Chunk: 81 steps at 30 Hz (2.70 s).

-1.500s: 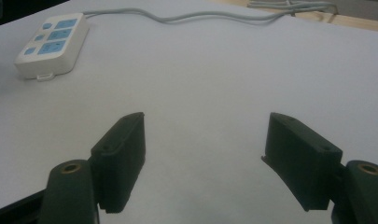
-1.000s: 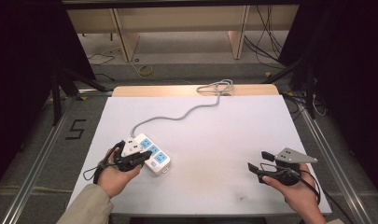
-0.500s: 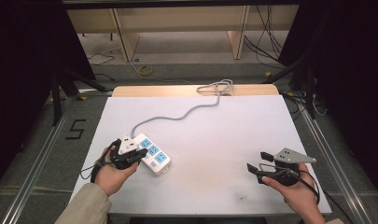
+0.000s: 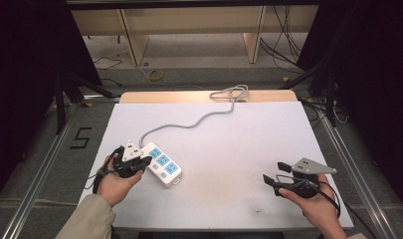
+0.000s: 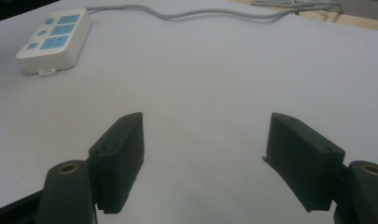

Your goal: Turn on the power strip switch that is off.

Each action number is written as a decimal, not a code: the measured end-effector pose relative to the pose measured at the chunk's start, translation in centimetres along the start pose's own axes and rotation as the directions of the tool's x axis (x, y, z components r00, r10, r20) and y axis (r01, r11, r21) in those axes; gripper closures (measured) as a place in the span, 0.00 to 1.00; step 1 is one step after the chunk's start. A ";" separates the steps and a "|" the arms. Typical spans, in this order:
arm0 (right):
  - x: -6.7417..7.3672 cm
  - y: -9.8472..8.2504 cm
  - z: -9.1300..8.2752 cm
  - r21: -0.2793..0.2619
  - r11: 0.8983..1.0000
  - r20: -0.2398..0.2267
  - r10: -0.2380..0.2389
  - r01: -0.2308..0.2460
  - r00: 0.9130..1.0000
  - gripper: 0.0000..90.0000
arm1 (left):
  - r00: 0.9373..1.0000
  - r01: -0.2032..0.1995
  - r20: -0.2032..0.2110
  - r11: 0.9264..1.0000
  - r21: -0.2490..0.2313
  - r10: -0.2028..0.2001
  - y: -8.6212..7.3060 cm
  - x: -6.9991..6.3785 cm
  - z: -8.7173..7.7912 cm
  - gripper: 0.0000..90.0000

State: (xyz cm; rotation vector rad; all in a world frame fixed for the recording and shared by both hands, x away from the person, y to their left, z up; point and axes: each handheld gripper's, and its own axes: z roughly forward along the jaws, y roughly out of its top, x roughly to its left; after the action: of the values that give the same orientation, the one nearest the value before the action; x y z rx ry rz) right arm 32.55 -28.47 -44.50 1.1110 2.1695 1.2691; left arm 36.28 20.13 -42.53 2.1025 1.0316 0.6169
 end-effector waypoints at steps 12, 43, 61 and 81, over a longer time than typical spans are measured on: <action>-0.1 0.0 0.1 0.003 1.000 -0.001 0.004 -0.004 1.000 0.31 | 1.000 0.003 -0.012 1.000 0.019 -0.002 -0.1 0.7 0.2 1.00; 0.0 0.0 0.1 0.009 1.000 -0.005 0.002 -0.002 1.000 0.31 | 0.999 0.010 -0.041 0.998 0.062 -0.008 0.2 2.4 2.0 1.00; 0.0 0.0 0.1 0.011 1.000 -0.007 0.000 0.000 1.000 0.31 | 0.999 0.002 -0.048 0.996 0.087 0.003 0.5 3.0 2.8 1.00; 0.0 0.0 0.4 0.019 1.000 -0.013 -0.004 0.004 1.000 0.31 | 0.999 0.017 -0.040 0.991 0.133 -0.012 0.5 3.6 4.1 1.00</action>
State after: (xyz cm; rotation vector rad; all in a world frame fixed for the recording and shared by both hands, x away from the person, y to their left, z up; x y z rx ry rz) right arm 32.79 -28.22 -44.74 1.1086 2.1971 1.2598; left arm 41.28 21.25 -44.36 2.2043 1.1366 0.5983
